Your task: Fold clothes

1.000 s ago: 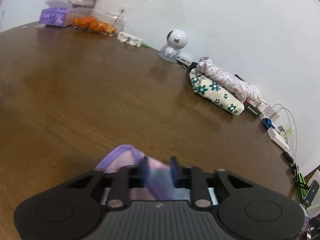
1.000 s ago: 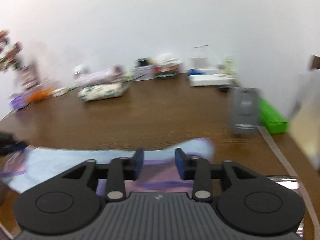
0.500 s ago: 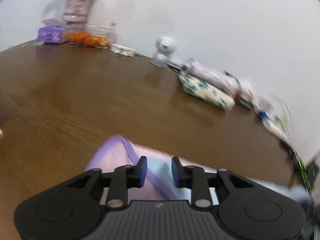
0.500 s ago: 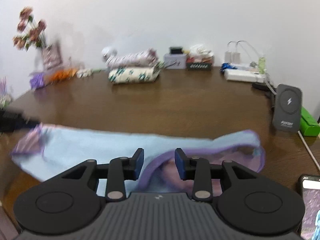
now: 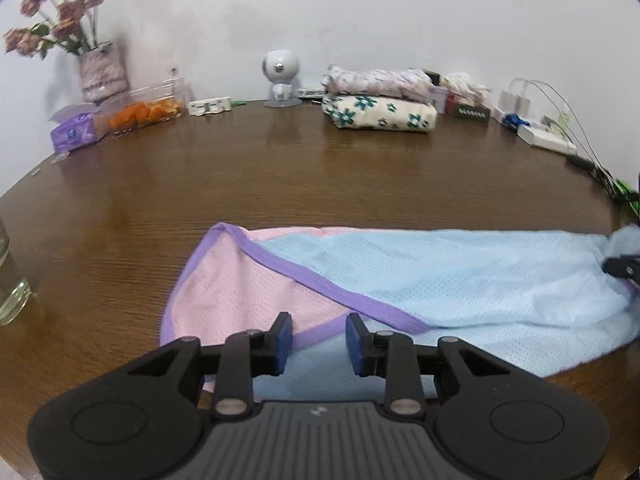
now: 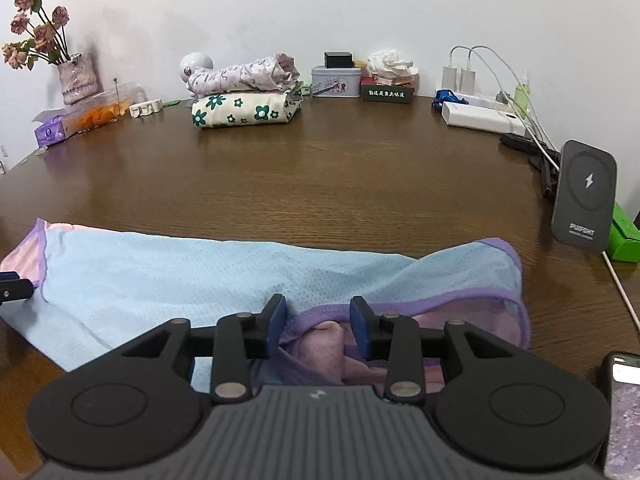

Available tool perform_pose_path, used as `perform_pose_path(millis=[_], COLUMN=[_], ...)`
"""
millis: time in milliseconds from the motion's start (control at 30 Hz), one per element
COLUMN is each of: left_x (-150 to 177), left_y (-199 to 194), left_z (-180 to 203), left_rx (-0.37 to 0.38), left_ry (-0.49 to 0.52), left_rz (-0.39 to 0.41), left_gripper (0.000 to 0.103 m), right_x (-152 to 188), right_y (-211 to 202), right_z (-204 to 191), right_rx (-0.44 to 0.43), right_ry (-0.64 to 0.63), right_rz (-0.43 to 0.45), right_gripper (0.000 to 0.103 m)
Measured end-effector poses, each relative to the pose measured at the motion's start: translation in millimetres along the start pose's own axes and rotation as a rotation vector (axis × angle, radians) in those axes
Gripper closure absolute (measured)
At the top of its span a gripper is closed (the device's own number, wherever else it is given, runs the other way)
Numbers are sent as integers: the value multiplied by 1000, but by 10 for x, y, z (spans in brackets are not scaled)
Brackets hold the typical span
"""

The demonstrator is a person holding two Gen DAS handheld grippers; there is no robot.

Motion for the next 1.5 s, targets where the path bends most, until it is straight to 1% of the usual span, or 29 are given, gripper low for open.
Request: perform_pose_path(millis=[67,133,200,267,367,433,533,600,633,667,700,767,800,833,867,900,933,967,1000,1033,1067,1100,1133,1200,1267,1333,1400,1500], left_x=[-18,-6,28,74,127,146,154,157,159,169,181,215,222,230,233,223,211,194,173,139,106,68,17,-113,-287,-511,-765,-1093], left_y=[-46,-80,-103,-128,-108,-102,-148,-213,-236,-246,-241,-201,-184,-166,-148,-126,-105,-87,-63,-22,19,64,120,277,492,740,958,1192], left_z=[-80,-124,-132,-130,-117,-141,-227,-308,-355,-406,-452,-515,-534,-554,-569,-569,-564,-540,-517,-499,-480,-463,-448,-414,-369,-300,-179,145], left_rx=[-2,0,2,5,2,1,-7,-21,-33,-50,-76,-132,-126,-121,-114,-102,-93,-93,-93,-98,-103,-107,-106,-94,-89,-88,-77,-92], left_ry=[-20,-9,5,10,17,-2,-36,-47,-52,-61,-69,-71,-74,-78,-80,-78,-70,-46,-22,-3,16,34,48,77,131,195,244,326], left_rz=[1,-16,-31,-24,-15,-12,-8,11,17,21,21,9,4,-1,-5,-8,-8,3,14,23,33,41,46,55,67,74,80,146], left_gripper=[75,74,73,73,72,72,72,71,70,67,64,64,64,65,67,72,76,85,95,97,98,99,99,99,99,100,100,100], right_x=[-31,-59,-99,-155,-348,-453,-626,-742,-800,-858,-888,-884,-883,-874,-866,-864,-846,-827,-808,-781,-755,-760,-765,-796,-893,-1044,-1194,-1365], right_y=[-103,-189,-192,-159,41,269,611,848,970,1093,1232,1430,1515,1556,1595,1598,1587,1576,1564,1529,1495,1488,1482,1525,1597,1678,1740,1771], right_z=[-9,-61,-115,-169,-402,-697,-1127,-1431,-1575,-1718,-1844,-1975,-2018,-2011,-2003,-1974,-1944,-1914,-1886,-1889,-1894,-1915,-1936,-1971,-1917,-1736,-1509,-1107], right_rx=[-12,-34,-48,-65,-188,-301,-406,-478,-509,-540,-545,-546,-550,-553,-557,-561,-558,-555,-551,-542,-531,-490,-449,-323,-216,-143,-98,-32], right_ry=[-8,-43,-69,-93,-200,-314,-411,-485,-527,-570,-621,-670,-686,-672,-658,-626,-595,-563,-533,-536,-538,-550,-561,-584,-526,-425,-321,-201], right_rz=[26,55,57,51,-11,-52,-103,-134,-147,-160,-178,-233,-262,-274,-285,-282,-273,-264,-255,-246,-238,-232,-226,-211,-210,-205,-202,-191], right_gripper=[68,68,68,68,68,68,68,68,67,65,65,66,67,67,68,68,68,70,77,82,91,96,98,100,100,101,101,101])
Point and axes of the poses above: each gripper's, at about its wrist camera, not at the fingertips, and y roughly the way its jaws point, z to its right, x to its underside, the point moved 1 cm from there along y, roughly the way its jaws point, and after that the axes turned 11 degrees about -x, right-handed, at the moved point
